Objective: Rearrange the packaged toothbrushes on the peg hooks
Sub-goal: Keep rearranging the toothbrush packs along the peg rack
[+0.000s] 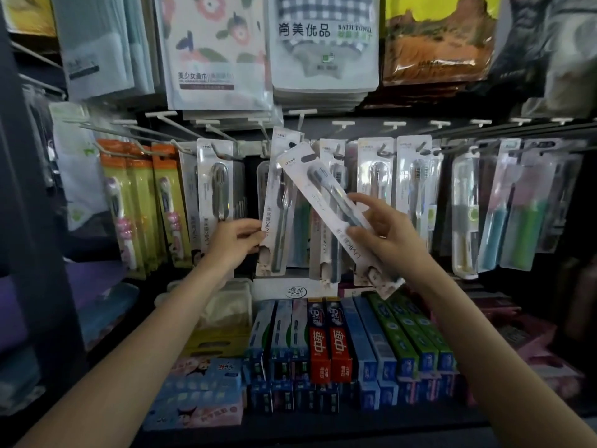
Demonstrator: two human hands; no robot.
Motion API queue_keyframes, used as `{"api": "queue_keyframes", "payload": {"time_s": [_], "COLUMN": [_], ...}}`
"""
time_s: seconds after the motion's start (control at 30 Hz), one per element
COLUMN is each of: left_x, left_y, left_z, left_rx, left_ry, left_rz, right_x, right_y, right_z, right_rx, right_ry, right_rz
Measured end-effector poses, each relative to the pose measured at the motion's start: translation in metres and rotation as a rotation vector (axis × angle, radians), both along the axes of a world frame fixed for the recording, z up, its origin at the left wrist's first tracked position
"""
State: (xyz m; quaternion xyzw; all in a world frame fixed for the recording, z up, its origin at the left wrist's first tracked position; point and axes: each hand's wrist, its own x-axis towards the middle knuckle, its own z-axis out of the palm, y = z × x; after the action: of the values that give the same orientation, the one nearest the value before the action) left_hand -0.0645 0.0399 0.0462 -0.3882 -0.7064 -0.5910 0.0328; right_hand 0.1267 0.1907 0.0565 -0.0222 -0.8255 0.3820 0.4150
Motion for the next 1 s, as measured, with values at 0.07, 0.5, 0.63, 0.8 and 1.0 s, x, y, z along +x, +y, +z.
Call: {"api": "queue_keyframes", "payload": {"time_s": [0.07,0.5,0.63,0.8,1.0], "left_x": [-0.002,-0.008,-0.007,-0.007,-0.003], "left_y": [0.0,0.012,0.018,0.023,0.024], "left_z": [0.0,-0.004,-0.006,-0.008,-0.009], "left_rx": [0.03,0.047,0.055,-0.002,-0.054], "left_ry": [-0.012,-0.095,-0.084,-0.002,0.096], "left_rz": [0.006,-0.007,0.0,0.046,0.055], "right_x": [-0.006,-0.053,-0.055,-0.059,-0.062], "right_y": [-0.003,-0.03,-0.033,-0.034,-0.034], "right_z": [-0.002,-0.018,-0.018,-0.011,-0.012], "right_rx": [0.053,0.237,0.273,0.369,0.107], "right_ry": [-0.072,0.095,0.144,0.122,0.222], "right_rz": [-0.021,-0.263,-0.429,-0.555,-0.399]}}
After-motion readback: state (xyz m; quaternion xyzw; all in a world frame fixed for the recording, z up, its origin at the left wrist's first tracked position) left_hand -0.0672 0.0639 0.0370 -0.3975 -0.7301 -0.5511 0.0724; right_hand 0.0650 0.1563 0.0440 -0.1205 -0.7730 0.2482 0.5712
